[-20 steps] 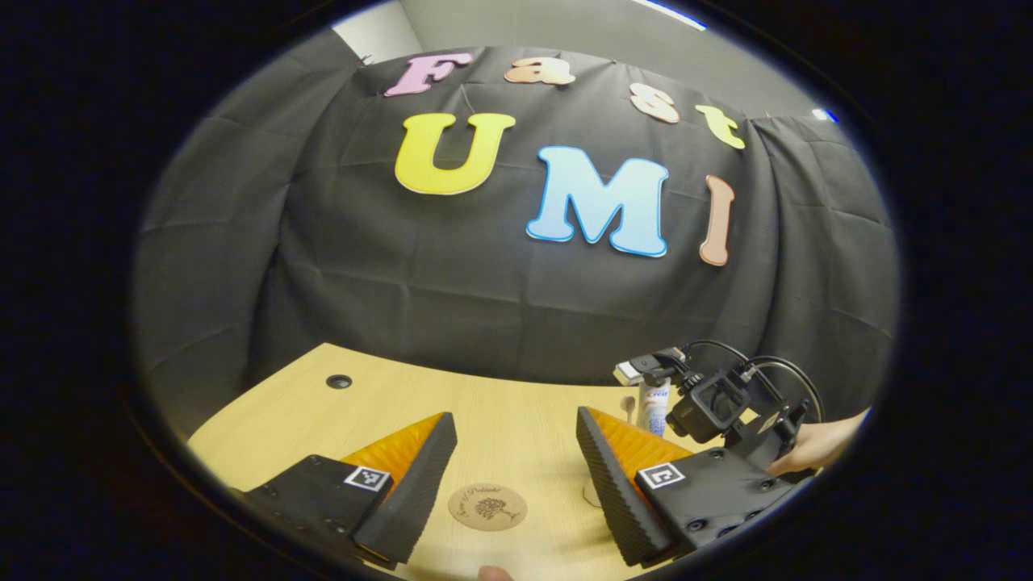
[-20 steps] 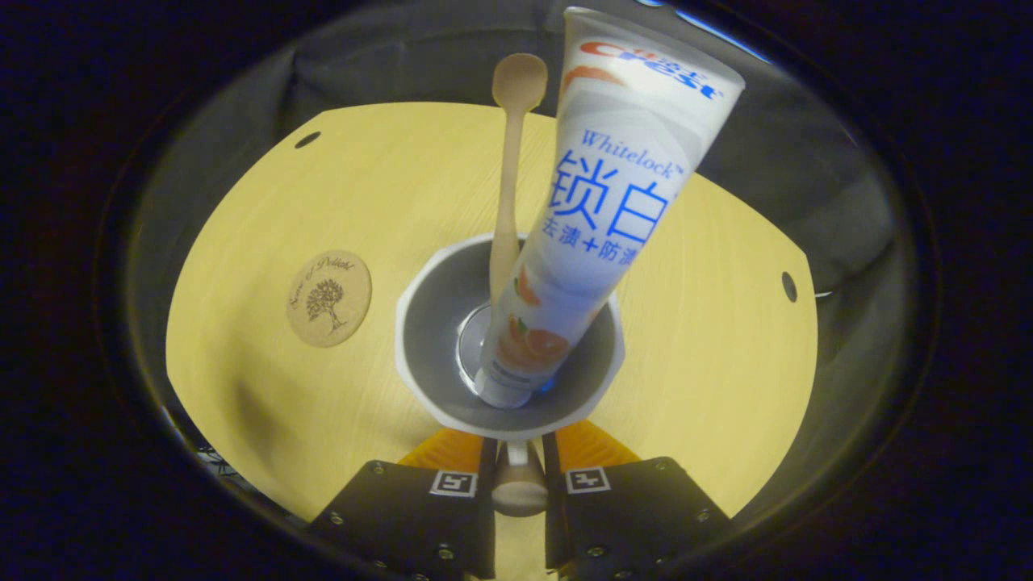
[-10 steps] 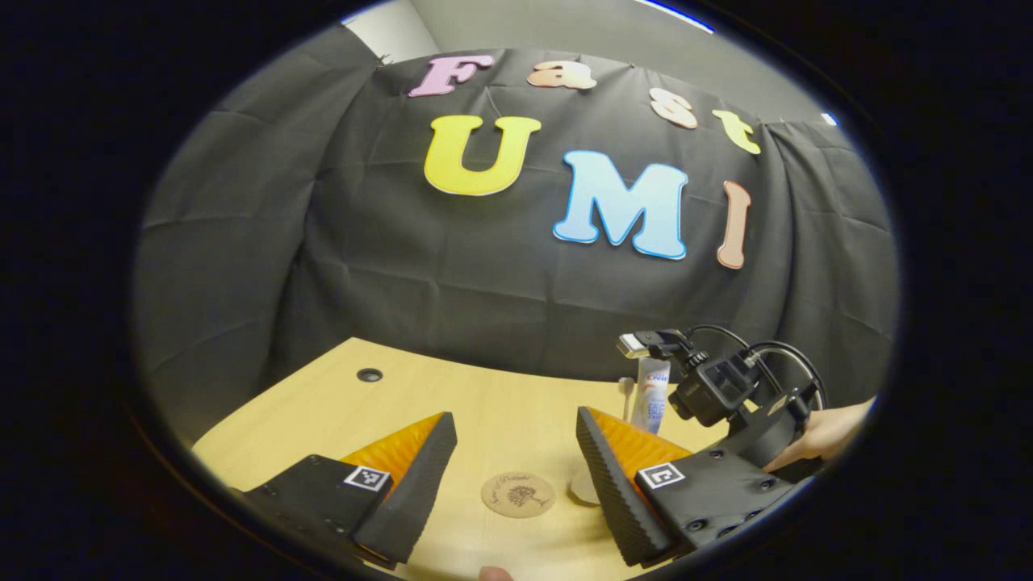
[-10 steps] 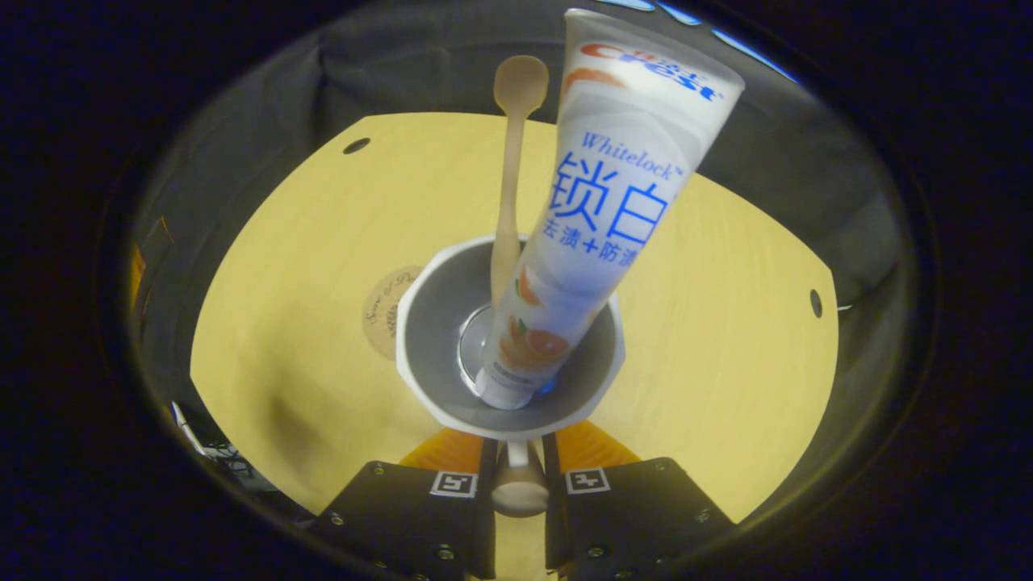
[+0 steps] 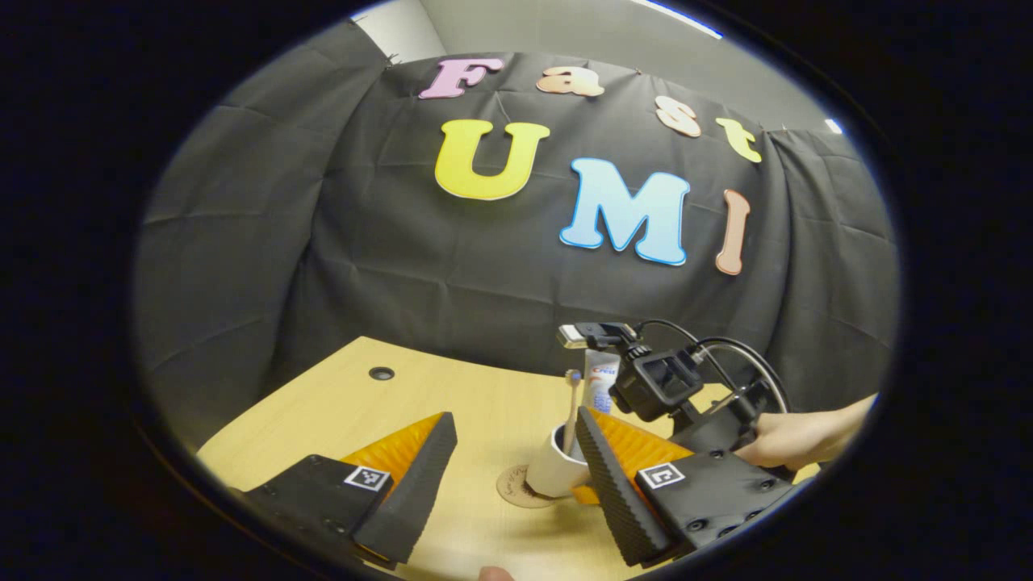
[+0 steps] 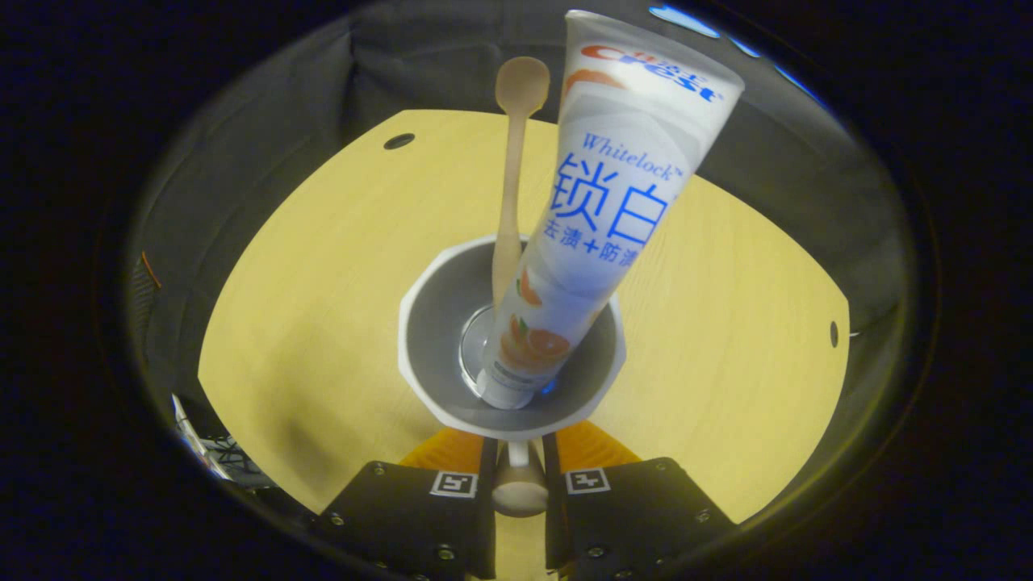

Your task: Put the toothbrush and toothpaste on the desktop into the cup, then pick up the cup and place it on the coaster on the desktop.

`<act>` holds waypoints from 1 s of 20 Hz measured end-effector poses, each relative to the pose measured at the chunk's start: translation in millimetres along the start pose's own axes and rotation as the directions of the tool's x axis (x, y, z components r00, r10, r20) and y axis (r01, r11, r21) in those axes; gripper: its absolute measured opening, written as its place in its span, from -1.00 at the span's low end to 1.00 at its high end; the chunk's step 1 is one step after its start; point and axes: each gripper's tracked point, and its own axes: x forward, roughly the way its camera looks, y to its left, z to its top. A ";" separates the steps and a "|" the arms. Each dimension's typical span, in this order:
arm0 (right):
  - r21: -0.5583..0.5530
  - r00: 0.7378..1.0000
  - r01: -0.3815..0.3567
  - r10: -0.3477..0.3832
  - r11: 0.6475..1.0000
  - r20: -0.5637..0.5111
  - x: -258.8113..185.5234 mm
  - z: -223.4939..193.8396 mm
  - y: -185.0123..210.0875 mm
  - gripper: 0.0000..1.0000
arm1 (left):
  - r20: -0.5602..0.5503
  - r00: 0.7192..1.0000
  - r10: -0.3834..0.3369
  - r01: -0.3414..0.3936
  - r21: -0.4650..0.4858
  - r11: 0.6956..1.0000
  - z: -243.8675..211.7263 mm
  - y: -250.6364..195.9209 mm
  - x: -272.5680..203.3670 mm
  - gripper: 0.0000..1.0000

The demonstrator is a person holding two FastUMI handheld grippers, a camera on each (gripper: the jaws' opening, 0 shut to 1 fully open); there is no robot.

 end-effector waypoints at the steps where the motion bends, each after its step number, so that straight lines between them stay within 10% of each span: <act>1: -0.005 1.000 0.004 -0.004 1.000 -0.002 2.7 2.2 3.3 -0.51 | 0.002 1.000 0.001 -0.001 -0.001 1.000 1.2 1.4 -1.4 0.92; 20: 0.001 0.997 0.021 -0.021 1.000 -0.071 14.8 7.6 18.8 -0.48 | 0.031 0.999 0.012 -0.011 -0.016 1.000 17.2 26.6 -14.9 0.91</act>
